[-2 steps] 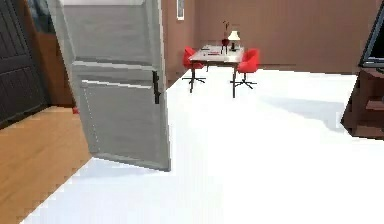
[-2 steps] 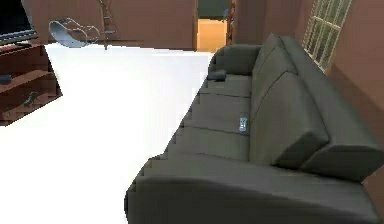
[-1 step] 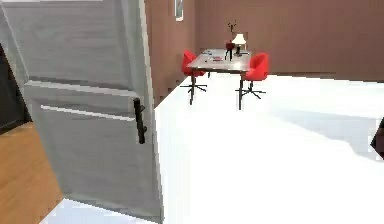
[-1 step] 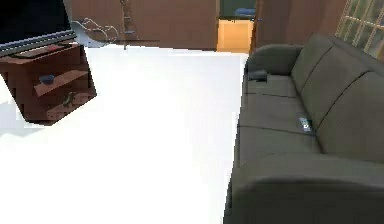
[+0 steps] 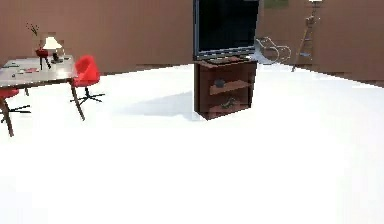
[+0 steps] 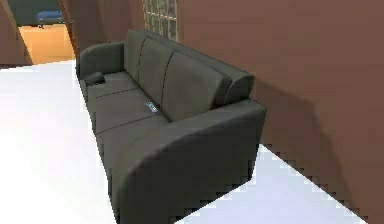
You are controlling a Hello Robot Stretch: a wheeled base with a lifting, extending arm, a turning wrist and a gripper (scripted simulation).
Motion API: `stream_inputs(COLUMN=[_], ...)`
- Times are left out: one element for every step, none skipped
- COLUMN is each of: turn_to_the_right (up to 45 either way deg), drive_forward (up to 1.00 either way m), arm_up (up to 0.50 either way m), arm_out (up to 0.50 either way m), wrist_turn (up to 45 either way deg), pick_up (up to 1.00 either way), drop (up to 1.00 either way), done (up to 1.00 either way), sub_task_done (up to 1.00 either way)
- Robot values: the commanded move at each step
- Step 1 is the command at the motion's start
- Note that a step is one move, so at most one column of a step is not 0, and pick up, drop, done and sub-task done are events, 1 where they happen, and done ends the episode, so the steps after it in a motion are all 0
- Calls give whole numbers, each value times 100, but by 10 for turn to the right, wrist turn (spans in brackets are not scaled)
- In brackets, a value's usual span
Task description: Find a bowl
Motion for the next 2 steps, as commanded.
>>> stream_inputs(turn_to_the_right=[120,0], drive_forward=[0,100], arm_up=[0,0], arm_out=[0,0], wrist_turn=[0,0], pick_up=[0,0], drop=[0,0], done=[0,0], sub_task_done=[0,0])
